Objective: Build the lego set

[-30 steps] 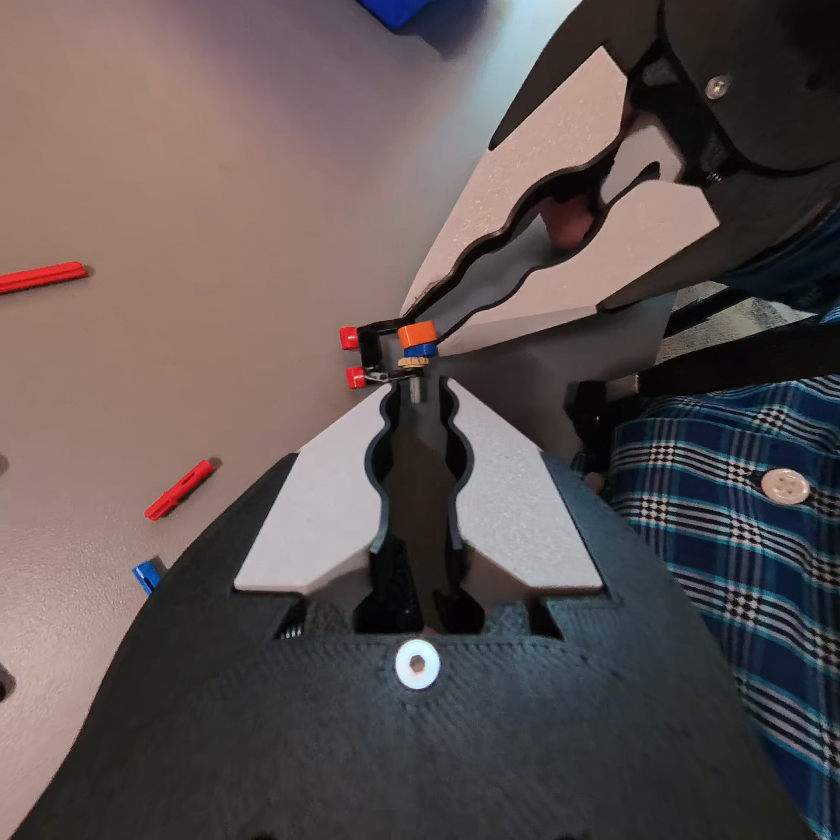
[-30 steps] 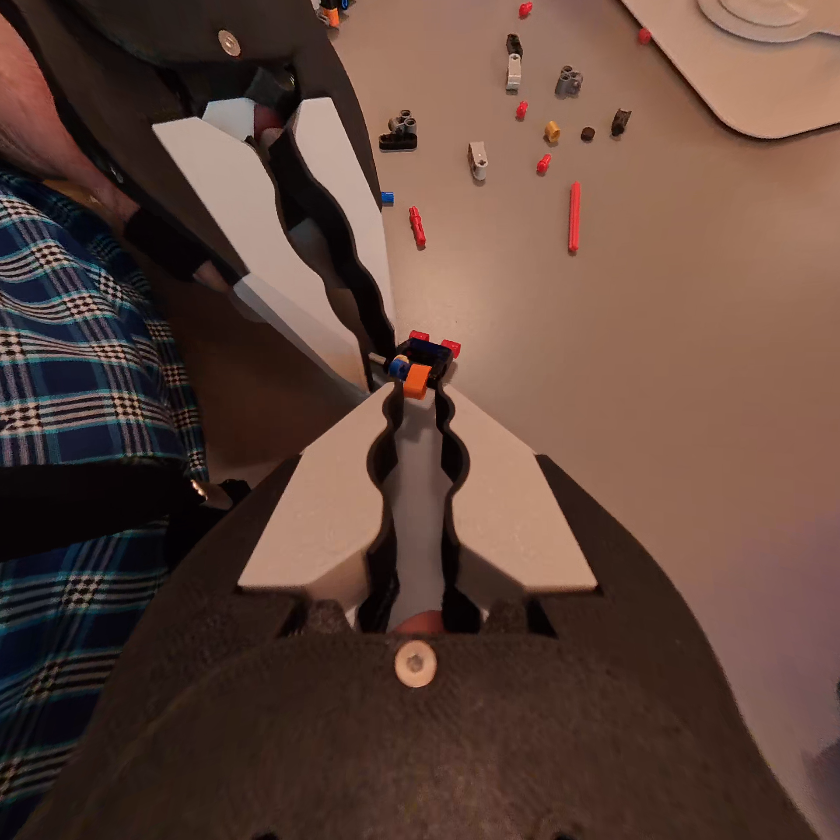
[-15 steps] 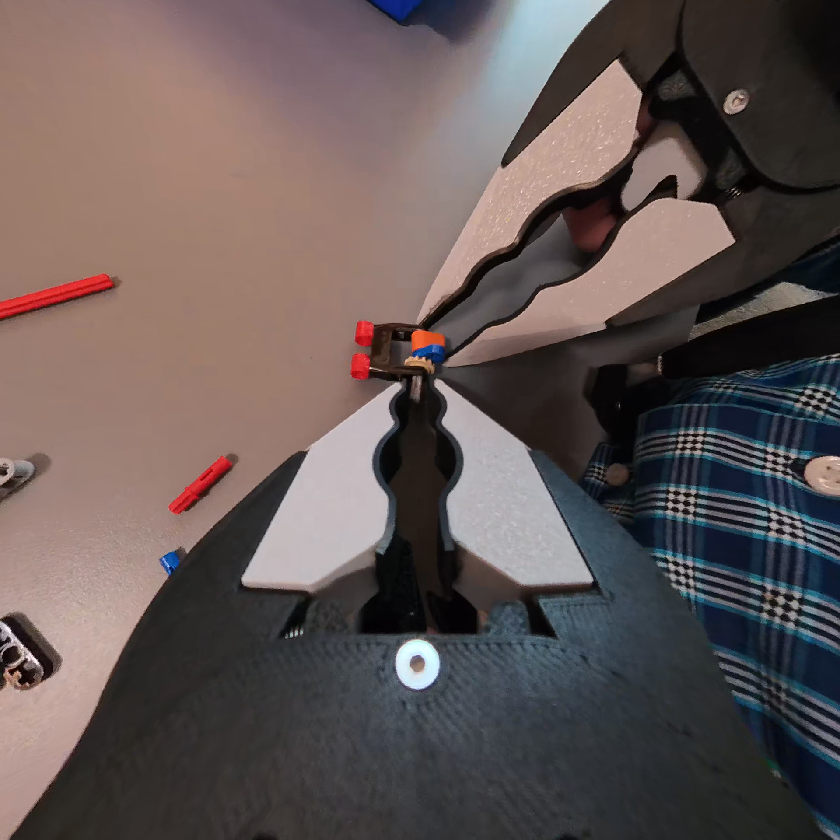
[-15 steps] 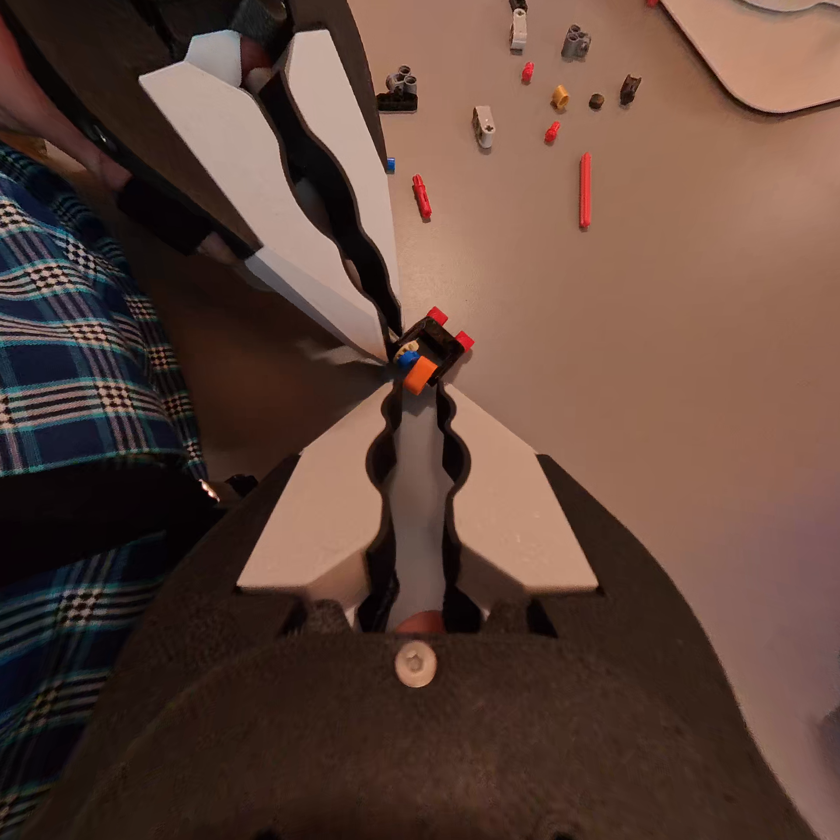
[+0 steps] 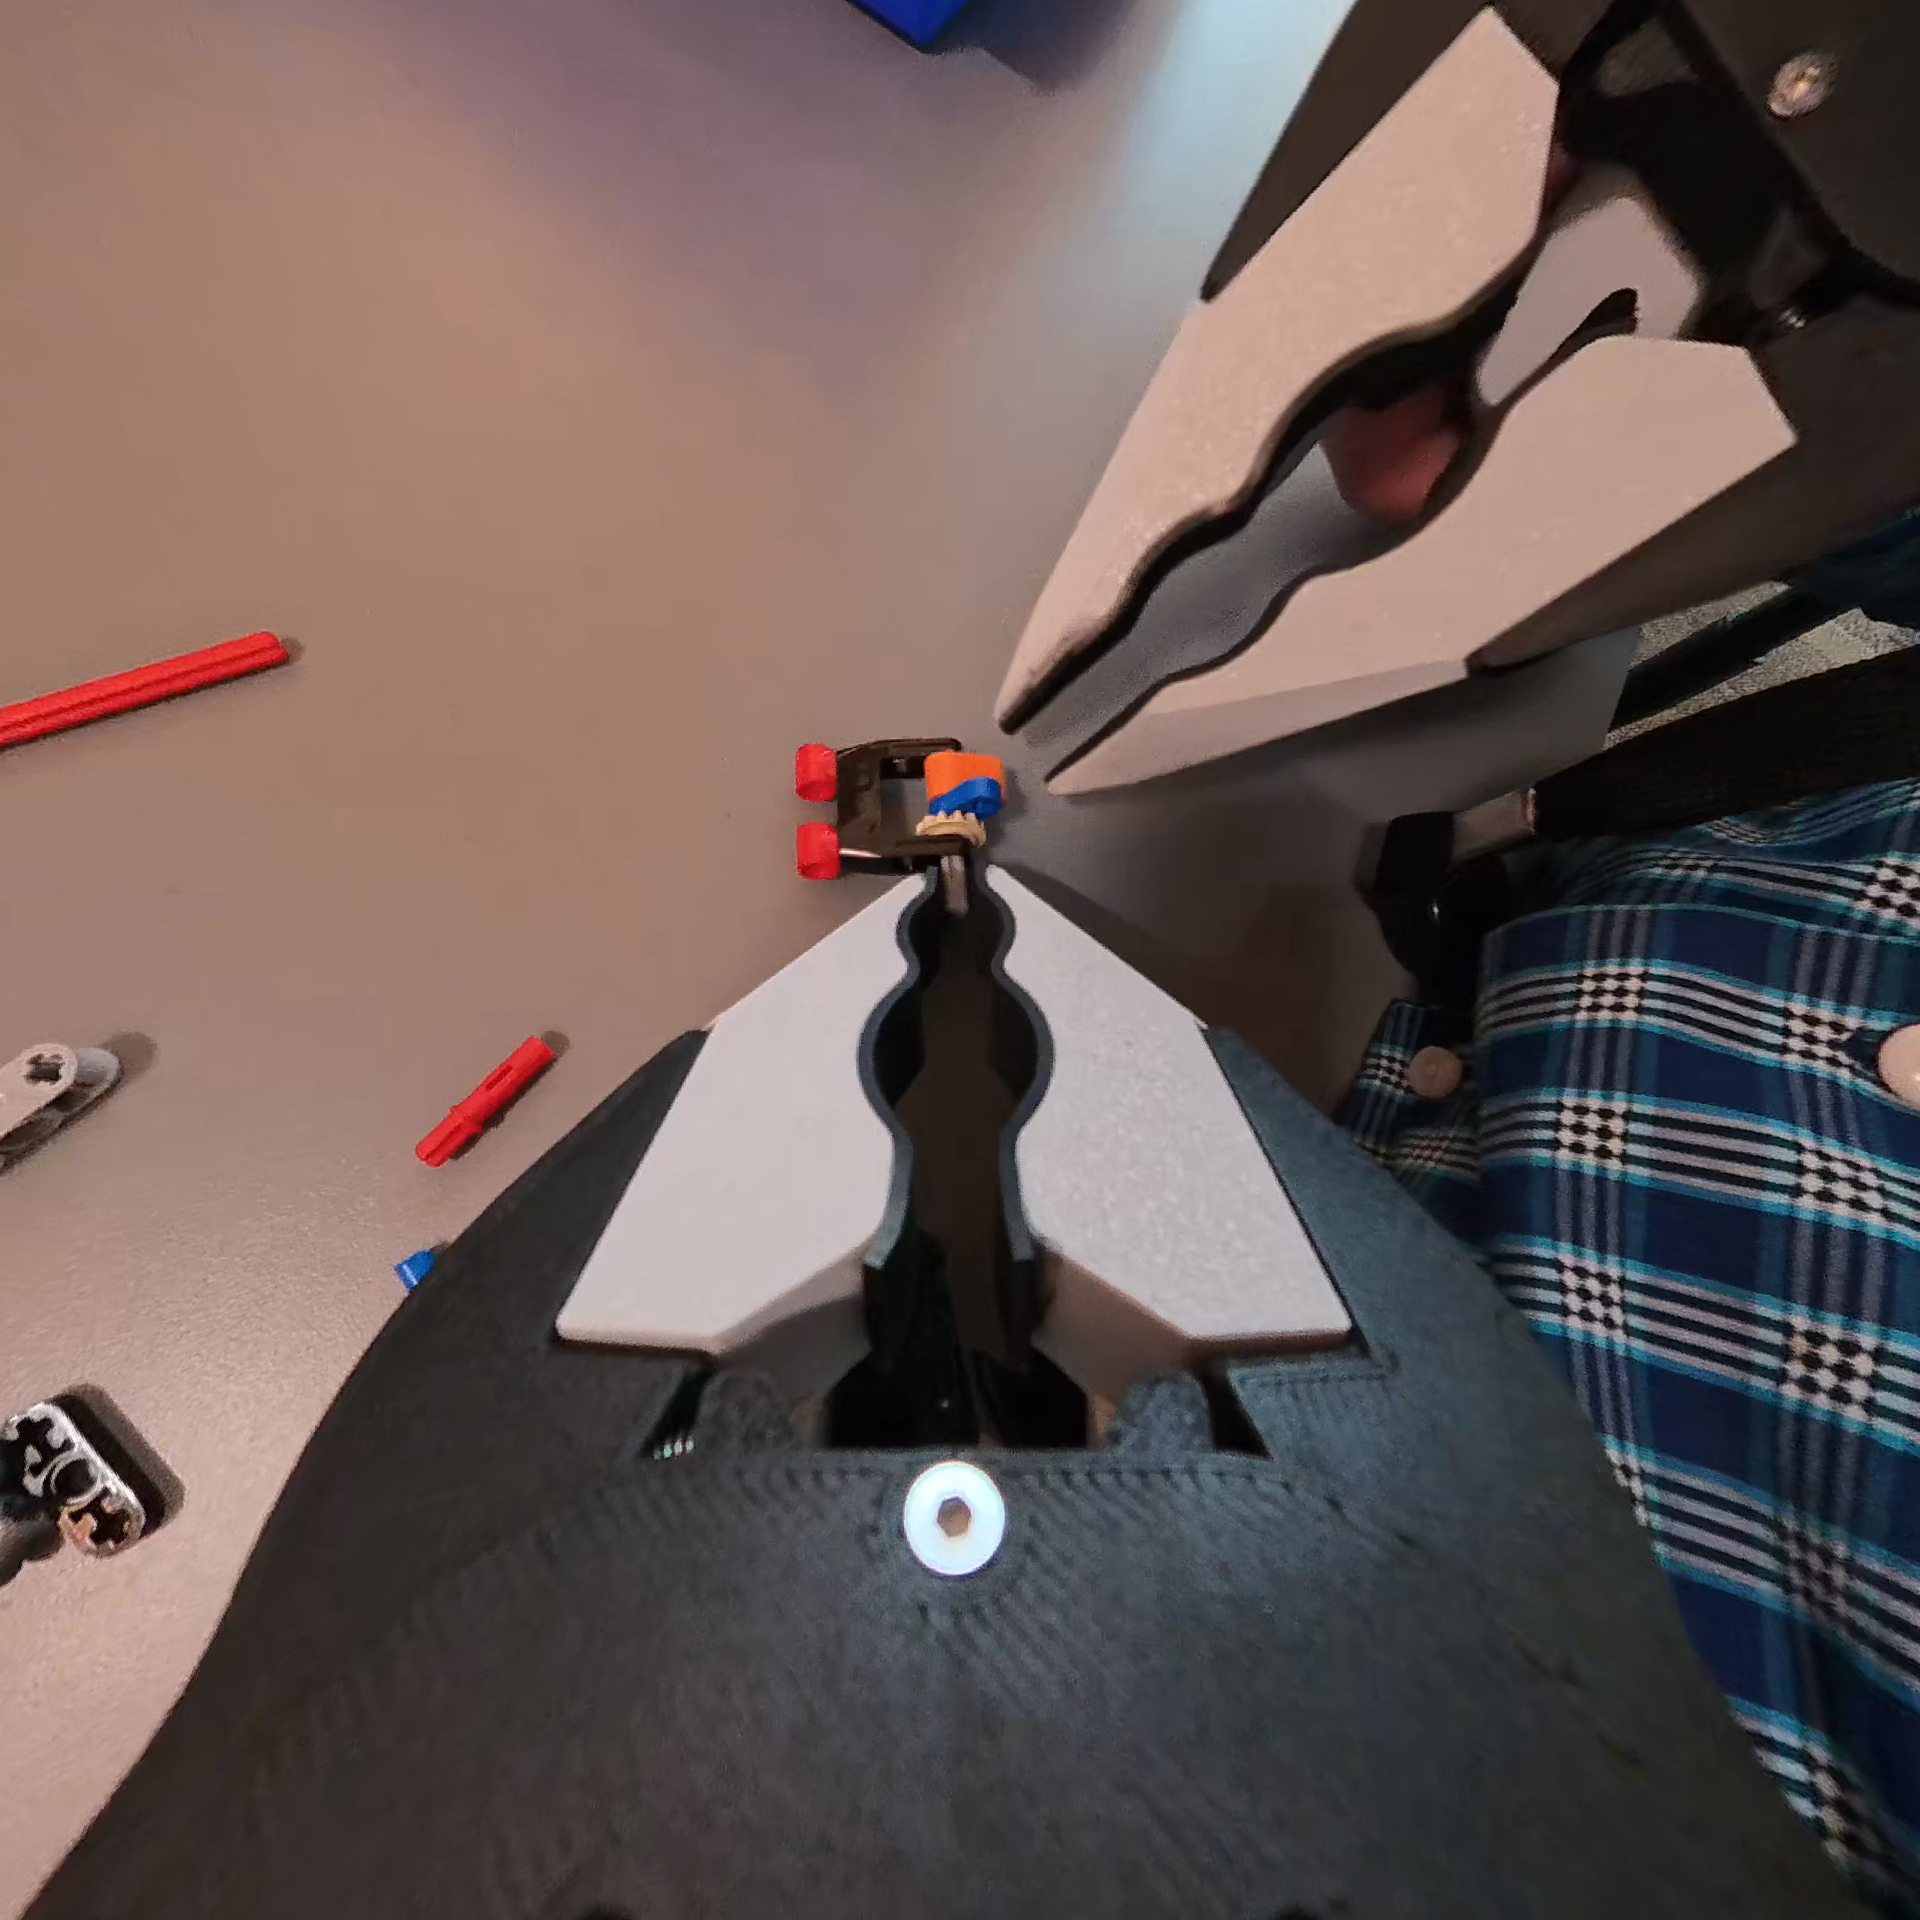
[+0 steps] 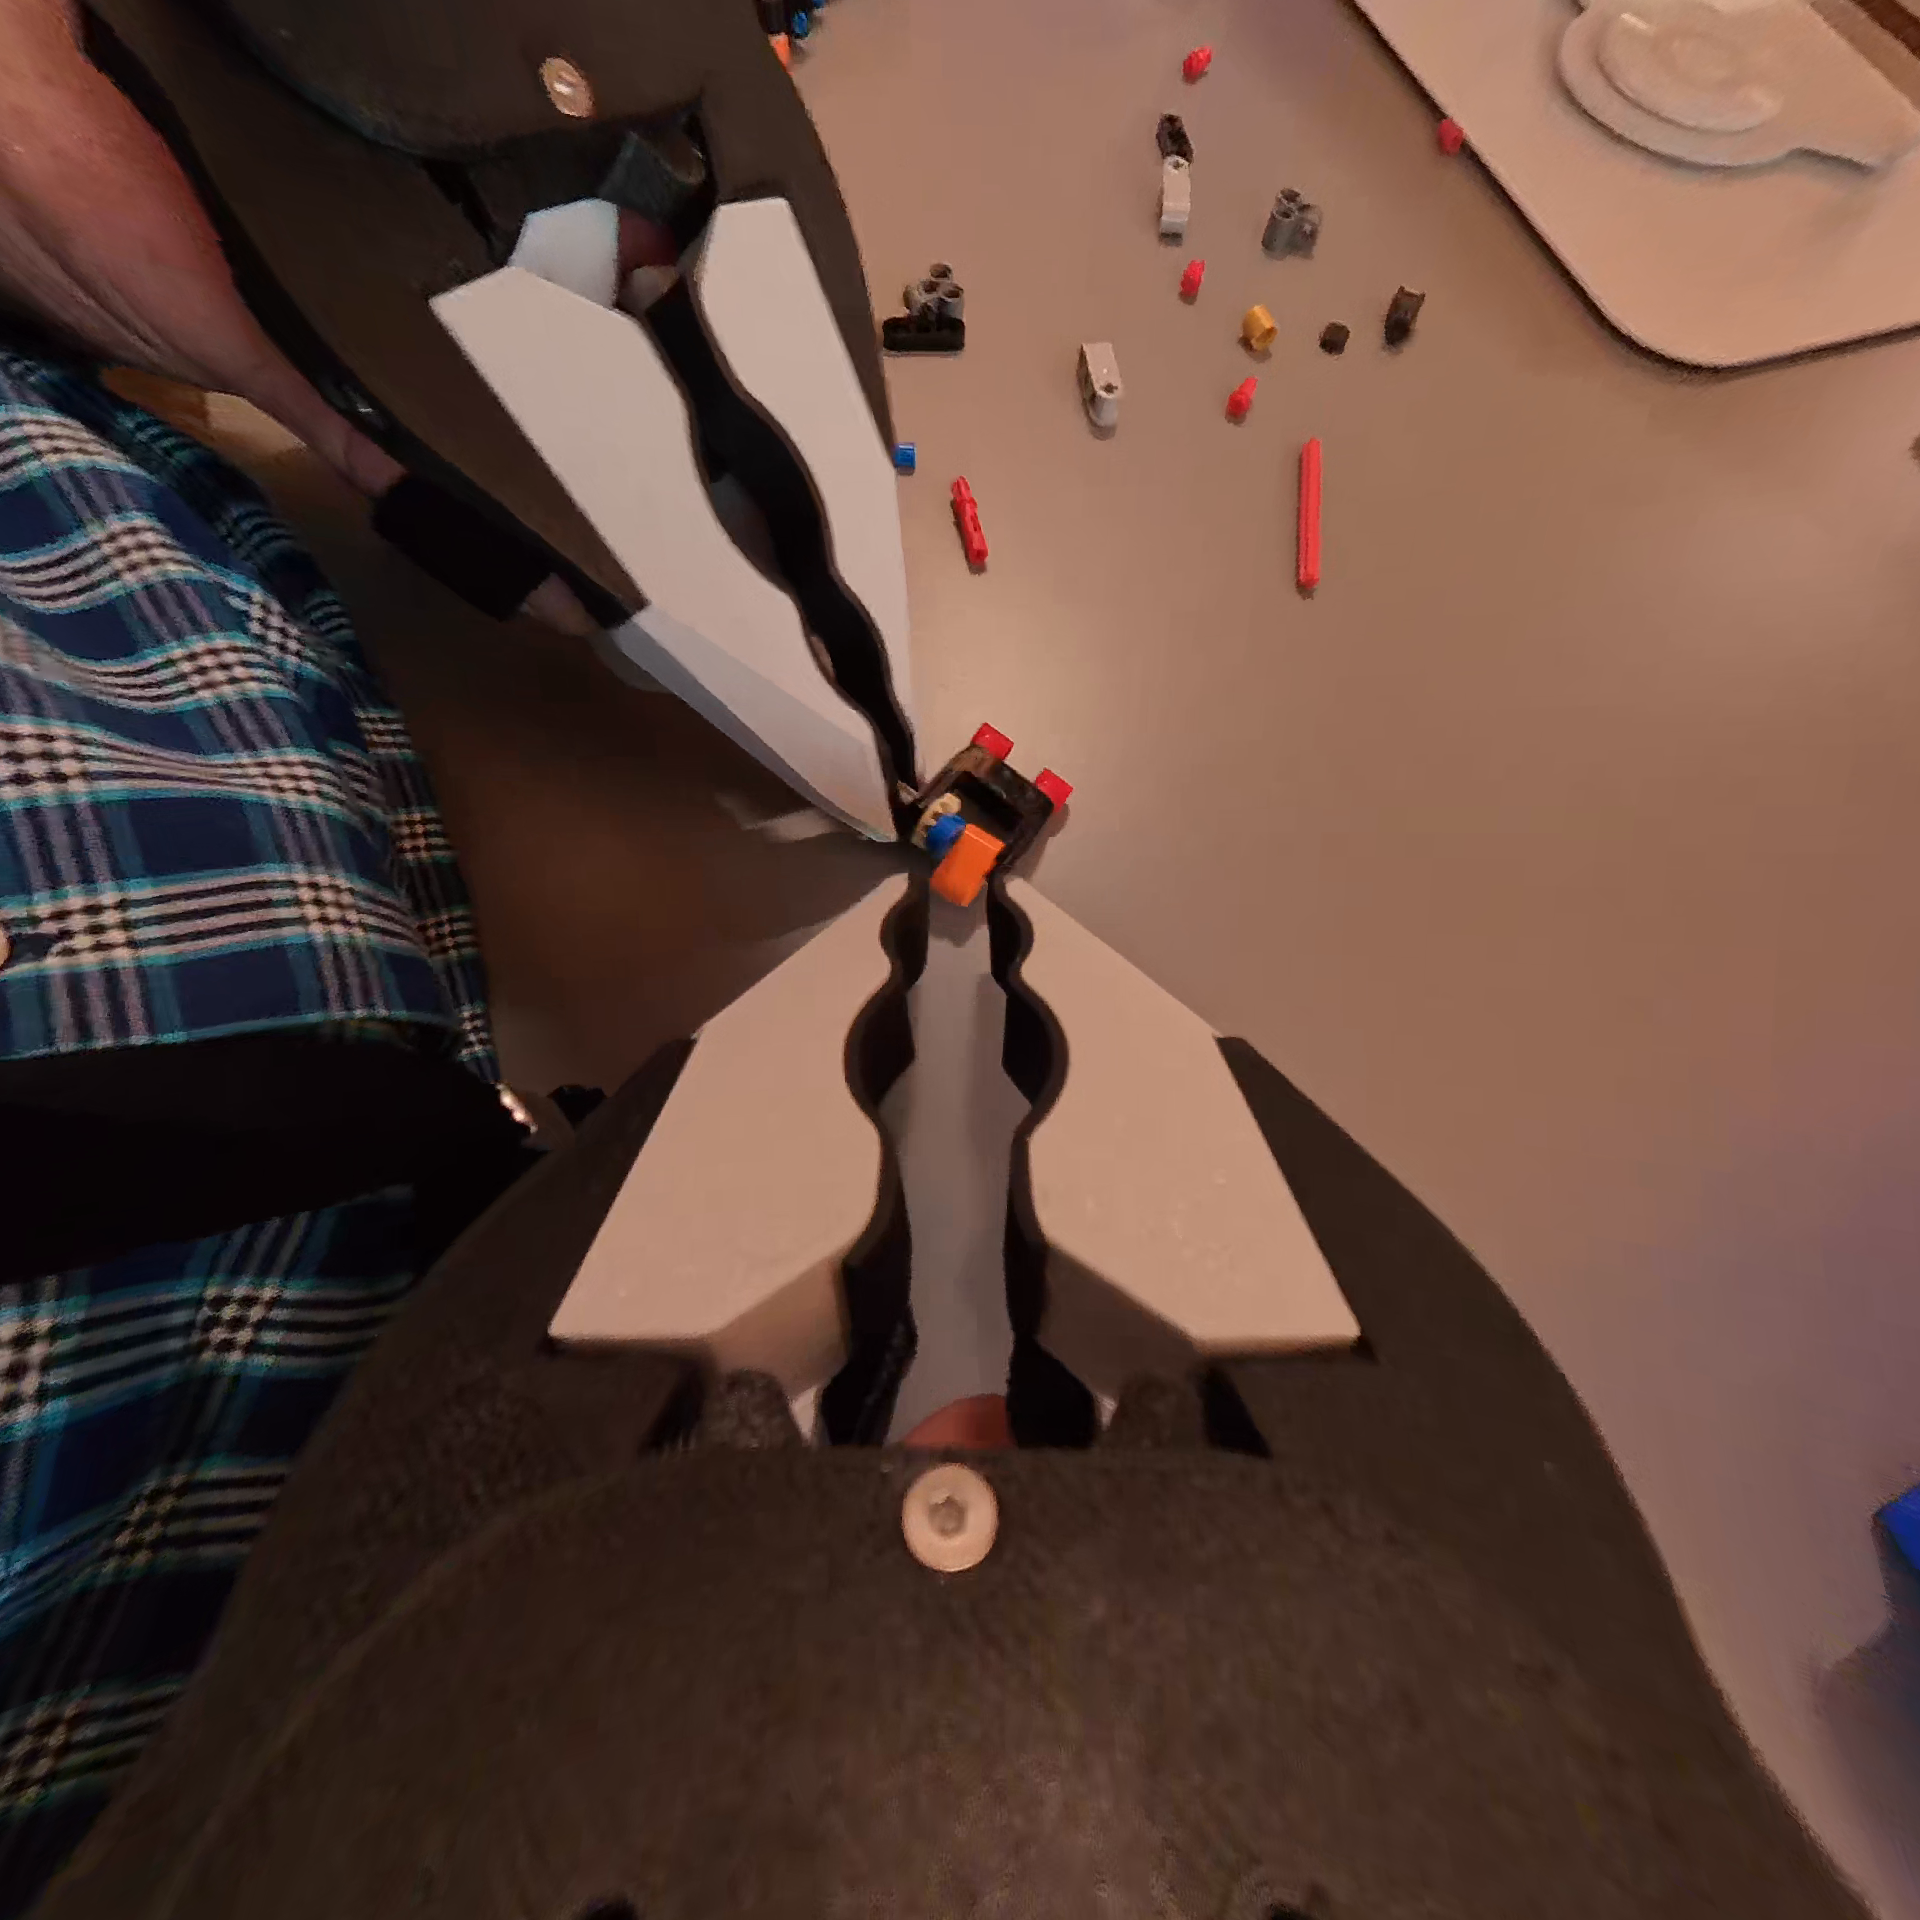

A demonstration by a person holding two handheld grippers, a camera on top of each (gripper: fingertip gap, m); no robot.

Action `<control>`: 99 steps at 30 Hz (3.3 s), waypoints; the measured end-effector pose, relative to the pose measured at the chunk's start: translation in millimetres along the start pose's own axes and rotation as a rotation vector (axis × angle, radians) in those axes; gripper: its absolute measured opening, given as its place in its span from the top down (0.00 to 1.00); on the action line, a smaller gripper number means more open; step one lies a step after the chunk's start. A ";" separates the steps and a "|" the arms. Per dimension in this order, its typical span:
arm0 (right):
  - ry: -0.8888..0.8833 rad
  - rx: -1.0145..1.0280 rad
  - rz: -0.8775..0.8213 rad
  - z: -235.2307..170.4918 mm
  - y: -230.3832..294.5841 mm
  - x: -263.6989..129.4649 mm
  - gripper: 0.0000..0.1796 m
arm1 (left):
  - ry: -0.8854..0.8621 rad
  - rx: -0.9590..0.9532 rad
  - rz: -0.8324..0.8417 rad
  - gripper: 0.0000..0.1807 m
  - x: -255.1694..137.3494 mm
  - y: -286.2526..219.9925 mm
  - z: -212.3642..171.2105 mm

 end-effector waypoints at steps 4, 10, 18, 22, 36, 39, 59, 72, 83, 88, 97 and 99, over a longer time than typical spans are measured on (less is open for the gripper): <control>0.009 -0.045 -0.018 0.5 2.1 2.9 0.97 | 0.001 -0.015 -0.012 0.99 0.2 0.9 -0.2; 0.039 -0.023 -0.038 -1.3 -1.1 9.7 0.97 | 0.003 -0.023 -0.009 0.99 0.5 0.9 0.1; 0.035 0.002 -0.044 -0.6 -2.2 9.1 0.98 | 0.003 -0.019 0.001 0.99 0.9 0.3 0.3; 0.000 0.058 -0.042 -0.6 -7.4 3.4 0.94 | 0.002 -0.017 -0.004 0.99 0.9 0.5 0.1; 0.000 0.168 0.086 3.1 -14.6 8.3 0.94 | 0.010 -0.004 0.008 0.99 1.5 0.9 1.4; 0.001 0.166 0.086 3.3 -14.0 8.1 0.94 | 0.019 0.005 0.016 0.99 1.4 0.2 2.1; -0.011 0.161 0.063 4.7 -12.5 8.0 0.99 | 0.127 0.091 0.077 0.99 1.9 -3.9 10.5; -0.013 0.171 0.060 4.5 -13.9 10.3 0.99 | 0.149 0.159 0.132 1.00 3.0 -6.3 13.4; -0.012 0.175 0.062 4.1 -15.4 12.7 0.99 | 0.154 0.186 0.153 1.00 3.9 -6.9 14.7; -0.011 0.180 0.066 4.0 -16.2 13.7 0.99 | 0.156 0.195 0.162 1.00 4.4 -7.3 15.4; -0.034 0.214 0.070 4.7 -21.2 14.7 1.00 | 0.140 0.129 0.104 0.99 4.8 1.3 13.7; -0.050 0.238 0.087 5.0 -23.2 14.0 0.97 | 0.131 0.124 0.095 0.99 5.3 0.8 13.3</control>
Point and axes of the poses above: each gripper's, where its closed fingertips meet, x out along the fingers, z out of its top, y = z × x across the jaws, the point moved 8 cm from there along -x, back along the fingers, and after that the axes turned 13 degrees about z, right-handed, at the moved point
